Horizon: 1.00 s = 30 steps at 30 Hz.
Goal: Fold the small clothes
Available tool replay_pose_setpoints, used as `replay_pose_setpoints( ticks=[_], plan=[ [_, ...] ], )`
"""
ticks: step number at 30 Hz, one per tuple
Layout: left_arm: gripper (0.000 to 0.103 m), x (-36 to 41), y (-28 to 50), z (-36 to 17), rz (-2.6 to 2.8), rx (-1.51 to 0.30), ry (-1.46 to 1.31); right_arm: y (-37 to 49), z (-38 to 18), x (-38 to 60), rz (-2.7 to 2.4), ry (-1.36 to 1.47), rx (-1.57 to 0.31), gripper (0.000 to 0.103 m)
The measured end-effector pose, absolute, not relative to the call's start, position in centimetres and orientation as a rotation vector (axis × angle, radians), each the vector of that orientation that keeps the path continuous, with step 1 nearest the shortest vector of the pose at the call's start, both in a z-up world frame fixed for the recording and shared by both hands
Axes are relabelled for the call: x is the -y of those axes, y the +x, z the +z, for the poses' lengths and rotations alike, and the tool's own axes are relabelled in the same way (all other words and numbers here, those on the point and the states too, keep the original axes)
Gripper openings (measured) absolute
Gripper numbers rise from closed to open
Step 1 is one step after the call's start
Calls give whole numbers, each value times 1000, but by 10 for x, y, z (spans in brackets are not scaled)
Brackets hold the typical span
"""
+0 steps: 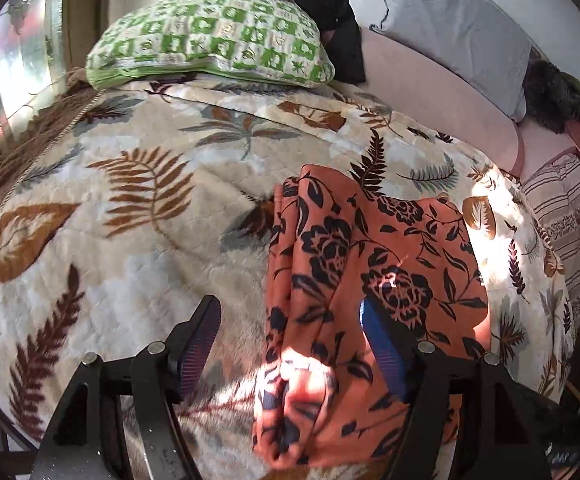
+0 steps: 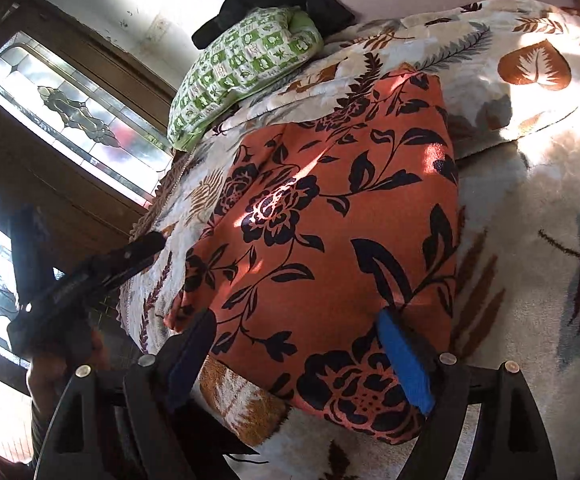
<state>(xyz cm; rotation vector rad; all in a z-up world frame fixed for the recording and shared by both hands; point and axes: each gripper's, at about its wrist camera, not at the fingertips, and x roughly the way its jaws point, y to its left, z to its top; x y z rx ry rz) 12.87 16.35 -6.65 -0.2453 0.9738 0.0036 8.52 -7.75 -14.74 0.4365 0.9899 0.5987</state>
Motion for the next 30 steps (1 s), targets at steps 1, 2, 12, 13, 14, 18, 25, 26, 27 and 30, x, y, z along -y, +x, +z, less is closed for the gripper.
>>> replay_pose_setpoints(
  ticks=[1,2,12,13,14,18,25,26,27,30],
  plan=[
    [73,-165,149,-72,-1,-999,-262,84,-148,77,601,435,-983,85],
    [73,-168,166,-77,3,-1016,-290,82,-148,78,604,435,-978,85],
    [45,-208,186,-122,99,-1116,-546,82,-150,79,638,420,-972,86],
    [45,-207,176,-115,94,-1099,-542,82,-150,79,638,423,-974,86],
    [45,-206,164,-108,82,-1077,-539,82,-149,80,637,423,-974,86],
    [48,-190,106,-84,17,-1000,-511,79,-145,82,622,447,-982,86],
    [53,-190,60,-131,92,-1056,-506,60,-123,82,618,444,-958,86],
    [53,-189,58,-125,97,-1059,-497,55,-119,83,618,441,-950,86],
    [53,-187,55,-119,97,-1054,-501,49,-115,85,617,438,-941,86],
    [52,-181,46,-101,87,-1009,-475,35,-109,97,593,461,-911,86]
  ],
)
